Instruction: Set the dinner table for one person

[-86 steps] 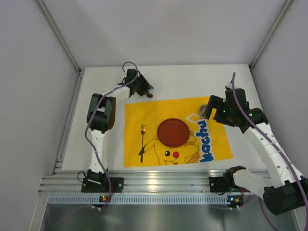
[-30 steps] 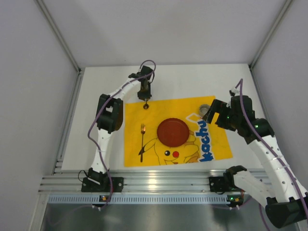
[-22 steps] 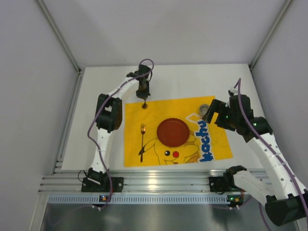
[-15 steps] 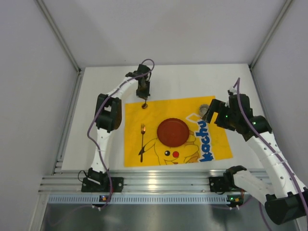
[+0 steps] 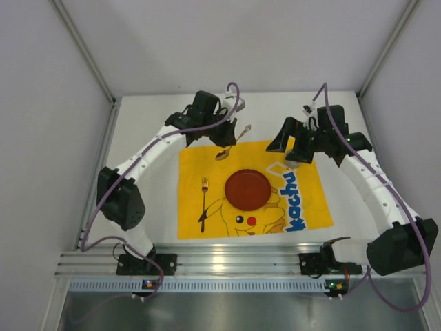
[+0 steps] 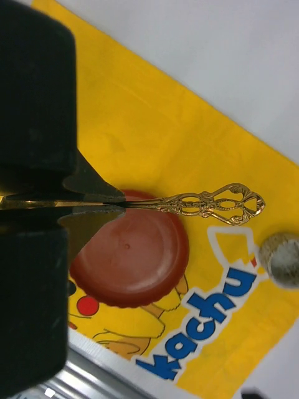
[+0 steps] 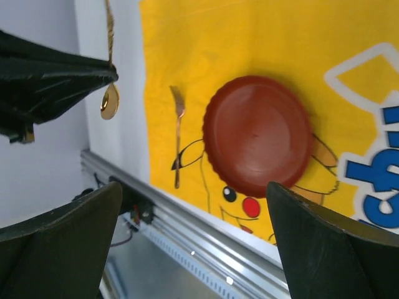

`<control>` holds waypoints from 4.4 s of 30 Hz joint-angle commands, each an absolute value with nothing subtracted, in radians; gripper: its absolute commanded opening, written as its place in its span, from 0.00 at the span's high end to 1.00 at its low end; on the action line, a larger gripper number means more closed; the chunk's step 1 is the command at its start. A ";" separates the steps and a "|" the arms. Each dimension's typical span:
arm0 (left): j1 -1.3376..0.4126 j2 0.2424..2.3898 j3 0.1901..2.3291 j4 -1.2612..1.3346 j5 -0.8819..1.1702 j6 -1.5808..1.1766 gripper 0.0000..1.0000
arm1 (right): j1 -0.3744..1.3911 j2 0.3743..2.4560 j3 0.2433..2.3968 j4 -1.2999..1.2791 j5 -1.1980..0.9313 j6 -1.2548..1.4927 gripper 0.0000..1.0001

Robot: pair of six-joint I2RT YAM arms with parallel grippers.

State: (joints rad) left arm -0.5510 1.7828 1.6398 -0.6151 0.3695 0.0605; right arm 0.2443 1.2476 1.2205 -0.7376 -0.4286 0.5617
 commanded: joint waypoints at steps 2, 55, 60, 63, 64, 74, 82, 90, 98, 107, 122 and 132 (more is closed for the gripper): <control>-0.545 1.632 1.536 -0.554 0.500 0.129 1.00 | 0.235 1.324 1.232 -0.562 -0.744 0.652 0.00; -0.637 1.434 1.282 -0.572 0.502 0.146 1.00 | 0.425 1.356 1.095 -0.232 -0.874 0.861 1.00; -0.635 1.492 1.333 -0.572 0.520 0.182 1.00 | 0.423 1.304 1.040 -0.264 -0.905 0.831 1.00; -0.637 1.529 1.380 -0.592 0.534 0.192 1.00 | 0.423 1.278 1.014 -0.271 -0.916 0.825 0.98; -0.637 1.543 1.399 -0.595 0.538 0.199 1.00 | 0.423 1.269 1.012 -0.276 -0.922 0.824 0.97; -0.637 1.562 1.448 -0.574 0.414 0.105 0.82 | 0.410 1.216 0.965 -0.409 -0.795 0.770 1.00; -0.637 1.531 1.445 -0.501 0.382 0.002 0.45 | 0.397 1.152 0.928 -0.486 -0.618 0.761 1.00; -0.635 1.458 1.447 -0.525 0.220 -0.077 0.41 | 0.345 1.152 0.881 -0.529 -0.551 0.765 1.00; -0.638 1.240 1.296 -0.459 0.015 -0.291 0.01 | 0.068 0.997 0.775 -0.540 -0.361 0.853 1.00; -0.658 0.997 1.166 -0.592 0.034 -0.454 0.02 | -0.034 0.861 0.726 -0.568 -0.144 0.959 1.00; -0.657 0.738 1.190 -0.770 0.037 -0.540 0.01 | -0.015 0.692 0.588 -0.706 -0.100 1.045 1.00; -0.657 0.696 1.158 -0.782 0.077 -0.528 0.01 | 0.214 0.718 0.463 -0.617 -0.003 1.210 1.00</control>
State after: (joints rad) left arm -0.6556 0.7147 1.1664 -0.7807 0.0563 -0.5262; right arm 0.1299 0.6796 0.4728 -0.6624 -0.0647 1.1423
